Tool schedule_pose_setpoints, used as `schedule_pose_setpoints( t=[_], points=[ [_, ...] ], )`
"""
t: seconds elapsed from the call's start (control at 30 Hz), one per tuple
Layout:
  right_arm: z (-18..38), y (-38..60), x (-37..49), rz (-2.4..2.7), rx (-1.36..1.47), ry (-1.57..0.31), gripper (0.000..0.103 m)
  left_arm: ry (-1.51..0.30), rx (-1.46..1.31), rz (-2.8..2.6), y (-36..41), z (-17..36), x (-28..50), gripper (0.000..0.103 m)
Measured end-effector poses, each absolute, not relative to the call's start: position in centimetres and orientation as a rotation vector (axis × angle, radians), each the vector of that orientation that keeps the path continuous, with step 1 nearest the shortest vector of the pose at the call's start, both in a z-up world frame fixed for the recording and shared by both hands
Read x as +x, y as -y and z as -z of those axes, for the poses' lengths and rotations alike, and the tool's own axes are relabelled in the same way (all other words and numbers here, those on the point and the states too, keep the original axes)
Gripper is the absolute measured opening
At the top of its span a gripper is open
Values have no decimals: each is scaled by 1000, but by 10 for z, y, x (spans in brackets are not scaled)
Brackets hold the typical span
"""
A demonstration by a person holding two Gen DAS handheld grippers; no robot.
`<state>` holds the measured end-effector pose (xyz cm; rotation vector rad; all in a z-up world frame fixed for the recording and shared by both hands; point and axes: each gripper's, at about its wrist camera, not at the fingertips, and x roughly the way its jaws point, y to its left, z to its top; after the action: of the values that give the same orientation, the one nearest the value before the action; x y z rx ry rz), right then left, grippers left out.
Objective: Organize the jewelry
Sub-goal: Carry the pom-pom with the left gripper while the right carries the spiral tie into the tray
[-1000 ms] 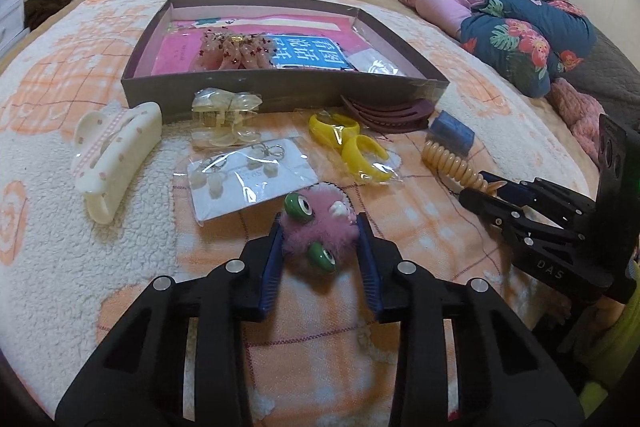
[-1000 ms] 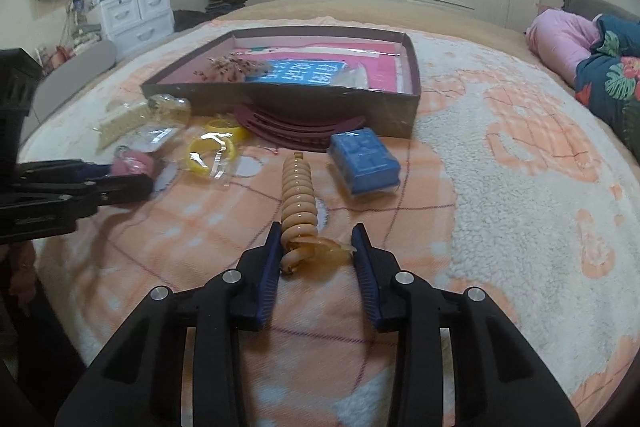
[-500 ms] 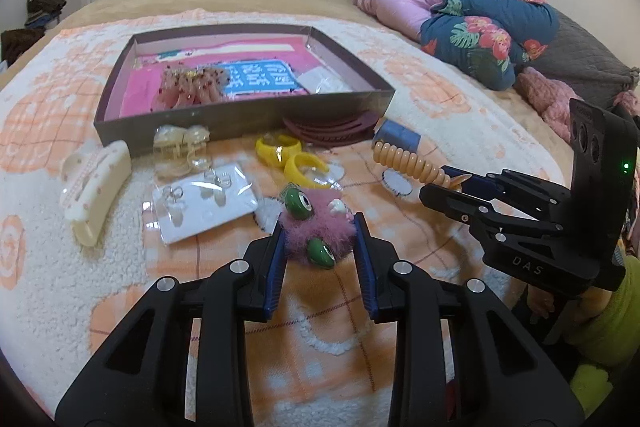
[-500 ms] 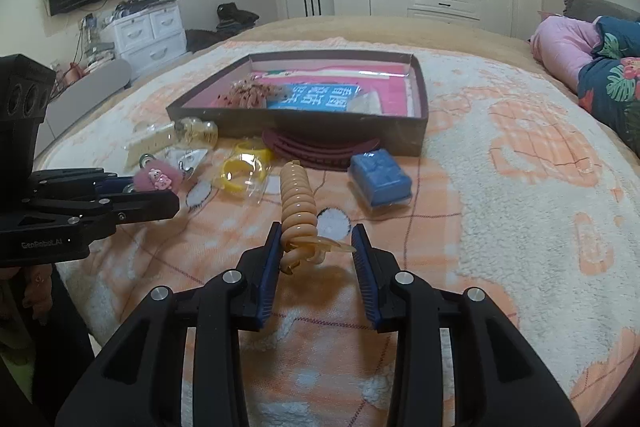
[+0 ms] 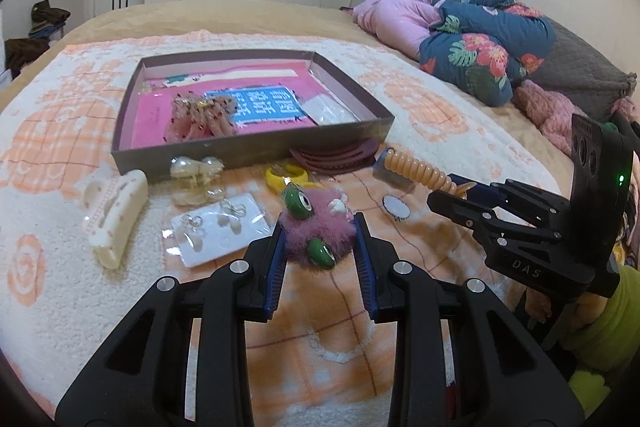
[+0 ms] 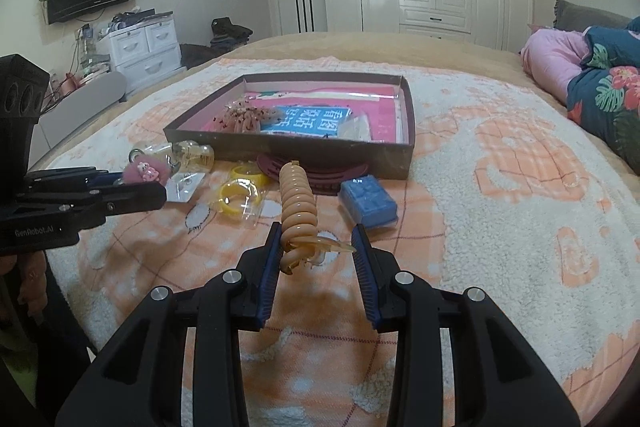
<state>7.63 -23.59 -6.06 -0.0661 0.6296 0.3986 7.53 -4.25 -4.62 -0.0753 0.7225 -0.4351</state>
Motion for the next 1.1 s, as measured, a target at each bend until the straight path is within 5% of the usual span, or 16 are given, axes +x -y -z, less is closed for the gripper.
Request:
schedule_pose_setpoints(
  t=[1.1],
  points=[
    [18,213,113,-355,-95,-561,33,-585,-170,290,-23,7,123,23]
  ],
)
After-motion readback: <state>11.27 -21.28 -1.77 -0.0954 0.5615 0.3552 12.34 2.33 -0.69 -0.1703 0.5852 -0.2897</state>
